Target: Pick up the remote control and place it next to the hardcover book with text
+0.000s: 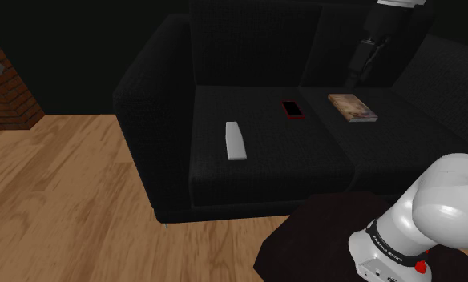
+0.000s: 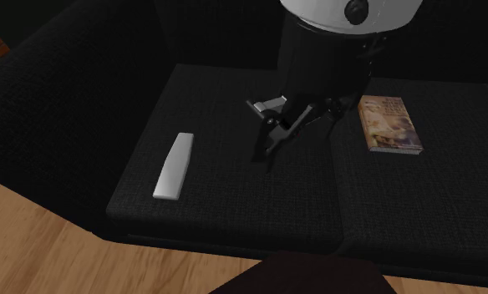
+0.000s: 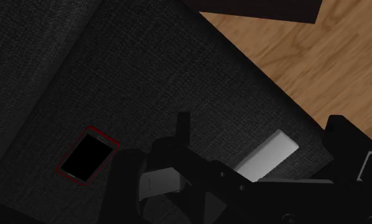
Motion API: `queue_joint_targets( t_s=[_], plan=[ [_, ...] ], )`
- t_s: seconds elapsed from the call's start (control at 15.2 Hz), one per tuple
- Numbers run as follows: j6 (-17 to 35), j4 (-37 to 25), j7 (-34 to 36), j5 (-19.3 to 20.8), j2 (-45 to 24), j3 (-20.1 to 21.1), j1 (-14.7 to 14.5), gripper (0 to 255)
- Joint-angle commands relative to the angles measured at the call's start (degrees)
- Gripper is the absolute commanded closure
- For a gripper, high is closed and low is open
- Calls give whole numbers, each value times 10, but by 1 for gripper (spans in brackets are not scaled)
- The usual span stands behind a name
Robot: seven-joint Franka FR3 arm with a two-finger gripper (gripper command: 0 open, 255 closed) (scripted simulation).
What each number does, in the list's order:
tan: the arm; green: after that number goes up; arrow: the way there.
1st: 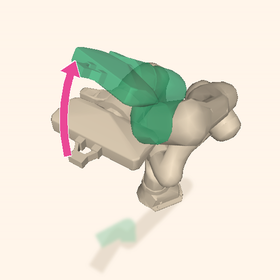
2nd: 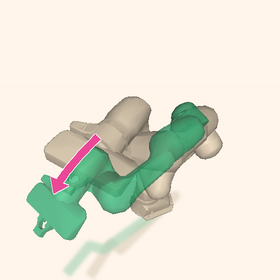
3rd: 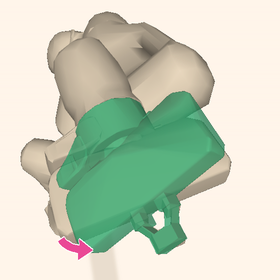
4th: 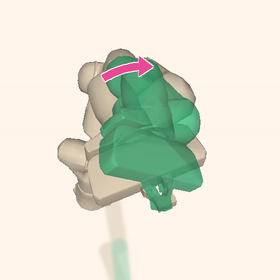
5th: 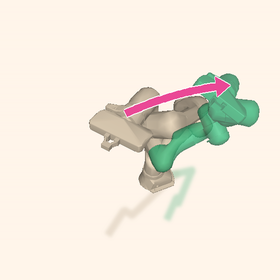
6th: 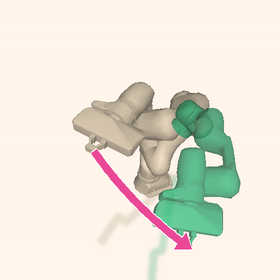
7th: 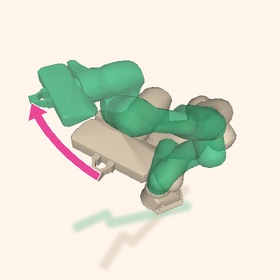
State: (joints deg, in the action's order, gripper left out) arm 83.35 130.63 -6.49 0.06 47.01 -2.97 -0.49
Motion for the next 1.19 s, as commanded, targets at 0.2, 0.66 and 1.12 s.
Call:
queue_joint_targets(
  t_s=[0.2, 0.66, 1.12],
  plan=[
    [50, 25, 55, -19, -24, 30, 5, 0],
    [170, 51, 178, -52, -114, 97, 15, 0],
    [282, 32, 302, -57, -244, 156, 32, 0]
  ],
)
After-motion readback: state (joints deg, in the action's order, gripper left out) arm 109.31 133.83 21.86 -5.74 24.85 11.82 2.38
